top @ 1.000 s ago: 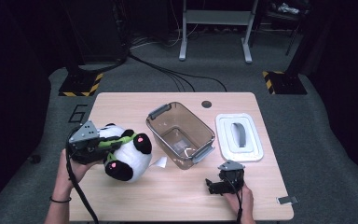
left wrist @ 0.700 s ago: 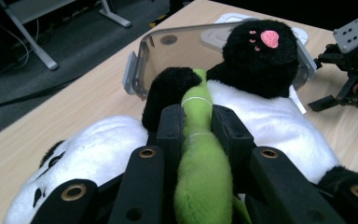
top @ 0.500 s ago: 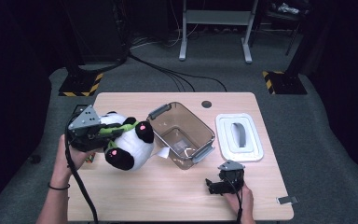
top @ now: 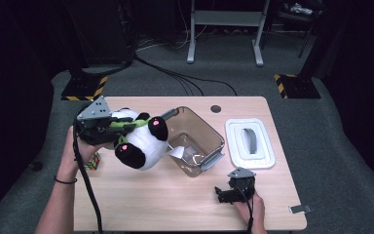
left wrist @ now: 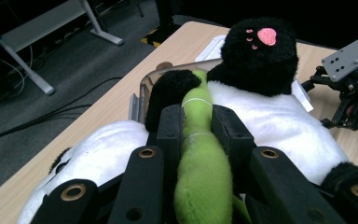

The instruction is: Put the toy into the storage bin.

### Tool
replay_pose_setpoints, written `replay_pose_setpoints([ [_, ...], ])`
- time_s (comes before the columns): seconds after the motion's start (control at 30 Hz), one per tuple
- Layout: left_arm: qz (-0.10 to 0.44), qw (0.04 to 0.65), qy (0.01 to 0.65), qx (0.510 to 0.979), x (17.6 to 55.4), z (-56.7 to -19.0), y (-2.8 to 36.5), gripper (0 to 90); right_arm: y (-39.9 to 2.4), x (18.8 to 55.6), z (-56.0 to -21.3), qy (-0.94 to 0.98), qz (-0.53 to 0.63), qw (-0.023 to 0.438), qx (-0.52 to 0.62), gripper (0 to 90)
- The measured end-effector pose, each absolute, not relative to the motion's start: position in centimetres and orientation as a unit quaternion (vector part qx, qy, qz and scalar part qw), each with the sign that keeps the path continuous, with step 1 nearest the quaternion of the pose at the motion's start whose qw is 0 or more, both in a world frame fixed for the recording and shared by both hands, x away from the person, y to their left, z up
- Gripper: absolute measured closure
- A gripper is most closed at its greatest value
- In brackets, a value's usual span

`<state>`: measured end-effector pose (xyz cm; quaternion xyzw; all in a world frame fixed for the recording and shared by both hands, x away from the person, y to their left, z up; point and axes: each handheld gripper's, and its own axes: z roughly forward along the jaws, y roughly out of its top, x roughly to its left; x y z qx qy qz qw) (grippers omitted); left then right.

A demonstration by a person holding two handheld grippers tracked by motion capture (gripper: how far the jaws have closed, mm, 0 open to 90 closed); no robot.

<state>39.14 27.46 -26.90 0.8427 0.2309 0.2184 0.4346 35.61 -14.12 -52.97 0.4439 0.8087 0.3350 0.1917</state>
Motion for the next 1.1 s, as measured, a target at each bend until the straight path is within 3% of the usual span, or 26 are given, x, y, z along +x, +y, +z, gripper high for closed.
replay_pose_setpoints([
  [0.57,0.224,0.433,0.186,0.853,41.8,-24.8,23.8,73.8,-14.1,35.6,-53.0,0.809,0.335,0.192,0.444,0.0],
  [1.1,0.204,0.424,0.156,0.869,44.6,-25.2,19.2,73.6,-14.0,35.6,-52.9,0.804,0.339,0.188,0.450,0.0],
])
